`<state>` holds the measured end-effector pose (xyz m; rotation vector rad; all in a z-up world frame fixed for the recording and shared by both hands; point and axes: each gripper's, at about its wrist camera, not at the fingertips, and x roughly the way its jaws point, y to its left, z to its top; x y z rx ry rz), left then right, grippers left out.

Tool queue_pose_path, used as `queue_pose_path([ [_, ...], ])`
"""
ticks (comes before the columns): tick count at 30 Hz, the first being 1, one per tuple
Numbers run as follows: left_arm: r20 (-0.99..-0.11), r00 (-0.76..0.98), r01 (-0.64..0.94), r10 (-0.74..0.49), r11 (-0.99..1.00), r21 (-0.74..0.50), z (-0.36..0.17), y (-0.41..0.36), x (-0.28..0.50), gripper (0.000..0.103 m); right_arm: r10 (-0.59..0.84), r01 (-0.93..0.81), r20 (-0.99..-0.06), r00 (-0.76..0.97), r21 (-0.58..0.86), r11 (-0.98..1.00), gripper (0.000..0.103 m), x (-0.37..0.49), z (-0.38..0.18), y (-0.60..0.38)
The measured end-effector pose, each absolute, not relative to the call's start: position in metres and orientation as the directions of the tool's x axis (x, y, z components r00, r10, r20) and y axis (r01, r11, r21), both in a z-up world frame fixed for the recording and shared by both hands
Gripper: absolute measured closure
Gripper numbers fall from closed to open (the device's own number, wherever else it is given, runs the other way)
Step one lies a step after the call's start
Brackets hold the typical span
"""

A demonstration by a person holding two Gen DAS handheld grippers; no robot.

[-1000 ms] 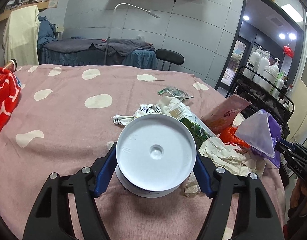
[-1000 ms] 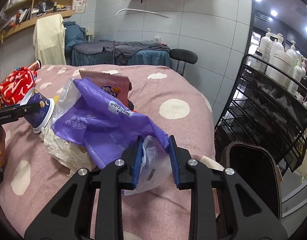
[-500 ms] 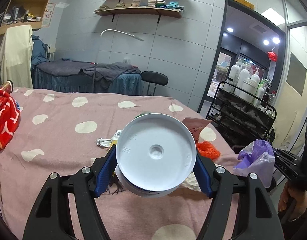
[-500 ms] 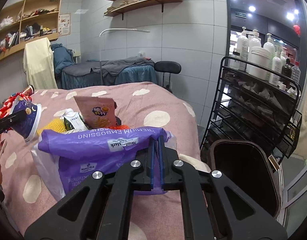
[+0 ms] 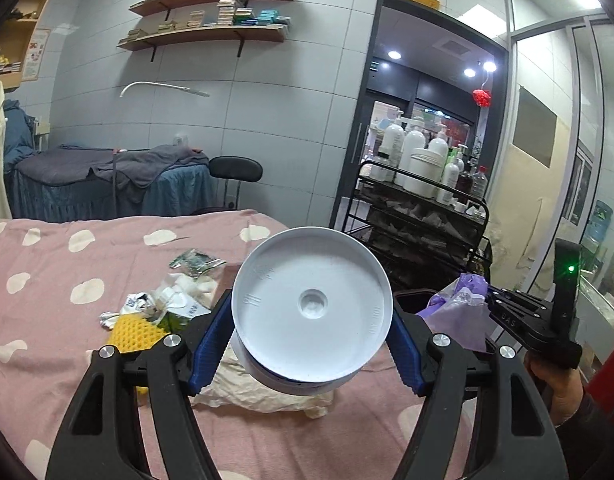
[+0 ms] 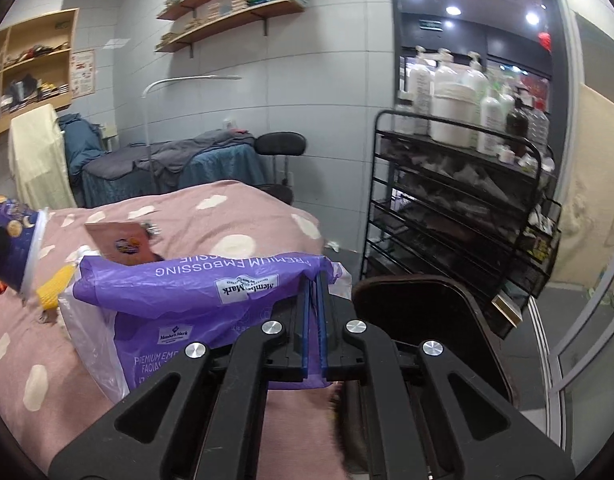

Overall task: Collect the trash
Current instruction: 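Carry the purple bag to the black bin and open the right tool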

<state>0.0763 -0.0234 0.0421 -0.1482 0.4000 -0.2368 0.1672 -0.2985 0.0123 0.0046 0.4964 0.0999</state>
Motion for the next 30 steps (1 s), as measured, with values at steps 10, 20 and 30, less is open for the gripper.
queue_pose_path([
  [10, -0.391, 0.831, 0.34, -0.395, 0.918, -0.205, 0.042, -0.078, 0.097, 0.033, -0.124, 0.151, -0.634, 0.764, -0.012, 0.988, 0.098, 0.218, -0.04, -0.373],
  [20, -0.422, 0.771, 0.429, -0.477, 0.879, -0.209, 0.04, -0.123, 0.112, 0.033, -0.248, 0.261, -0.743, 0.622, -0.102, 0.96, 0.098, 0.254, -0.085, -0.408],
  [30, -0.459, 0.711, 0.492, -0.533, 0.843, -0.216, 0.035, -0.16, 0.124, 0.033, -0.285, 0.278, -0.736, 0.614, -0.136, 0.951, 0.023, 0.233, -0.09, -0.412],
])
